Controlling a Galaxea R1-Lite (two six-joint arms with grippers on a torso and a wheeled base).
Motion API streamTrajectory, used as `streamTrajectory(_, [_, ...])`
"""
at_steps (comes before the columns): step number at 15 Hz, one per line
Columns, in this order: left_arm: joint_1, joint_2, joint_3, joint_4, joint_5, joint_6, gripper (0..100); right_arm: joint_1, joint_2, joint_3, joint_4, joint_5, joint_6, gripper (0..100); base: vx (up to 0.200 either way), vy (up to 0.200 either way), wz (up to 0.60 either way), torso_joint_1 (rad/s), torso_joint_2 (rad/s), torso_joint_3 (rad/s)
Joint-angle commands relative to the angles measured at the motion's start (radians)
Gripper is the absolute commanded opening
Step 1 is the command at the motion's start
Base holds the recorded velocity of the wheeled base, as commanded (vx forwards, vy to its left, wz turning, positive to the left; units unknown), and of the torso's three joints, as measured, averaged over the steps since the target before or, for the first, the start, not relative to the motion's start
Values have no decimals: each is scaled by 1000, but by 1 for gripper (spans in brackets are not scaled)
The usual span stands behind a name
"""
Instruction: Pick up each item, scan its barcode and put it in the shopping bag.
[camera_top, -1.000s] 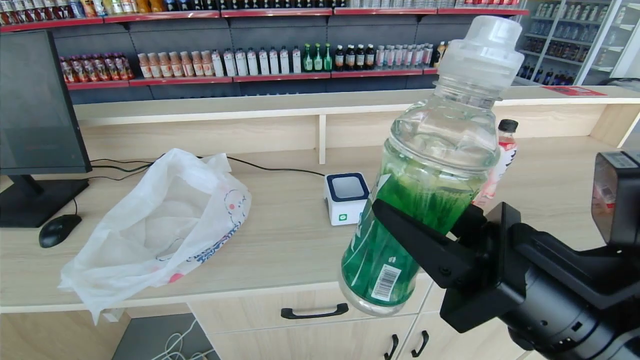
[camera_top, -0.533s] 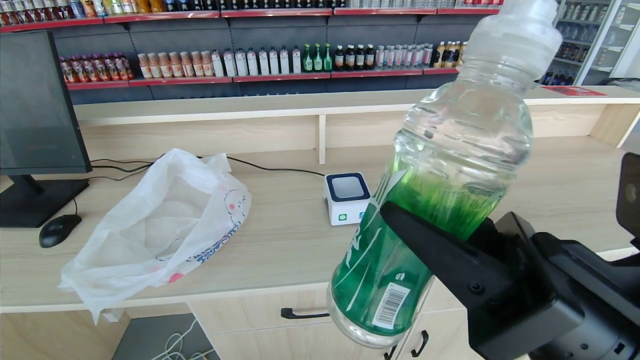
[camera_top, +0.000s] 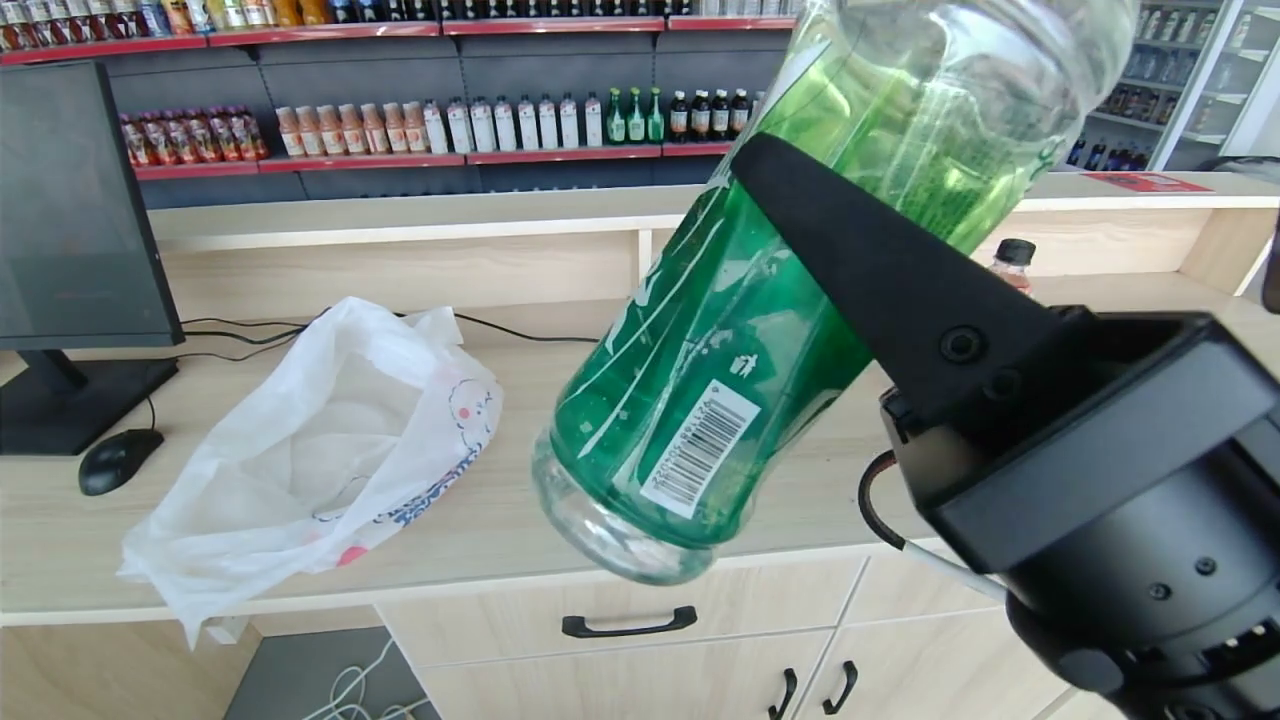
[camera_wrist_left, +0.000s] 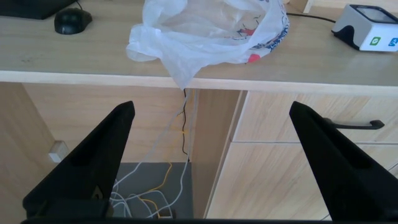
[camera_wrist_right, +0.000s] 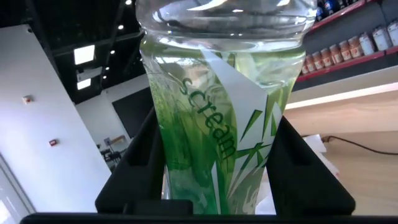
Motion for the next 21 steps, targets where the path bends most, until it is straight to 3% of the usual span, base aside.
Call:
streamTrajectory(1, [0,1,0,0,0,0,100,10,28,-7,-2,-2,0,0,0,0,0,0,0,0])
streamTrajectory(13, [0,1,0,-2,0,0,100,-24,-7,84,-2,-14,-3,0,0,0,0,0,0,0])
streamTrajectory(17, [0,1,0,0,0,0,100,-180,-52,140,-2,21,-42,0,0,0,0,0,0,0])
streamTrajectory(19, [0,1,0,0,0,0,100,-251,-66,222,-2,119,-107,0,0,0,0,0,0,0])
streamTrajectory(21, [0,1,0,0,0,0,100,-286,-66,240,-2,150,-131,0,0,0,0,0,0,0])
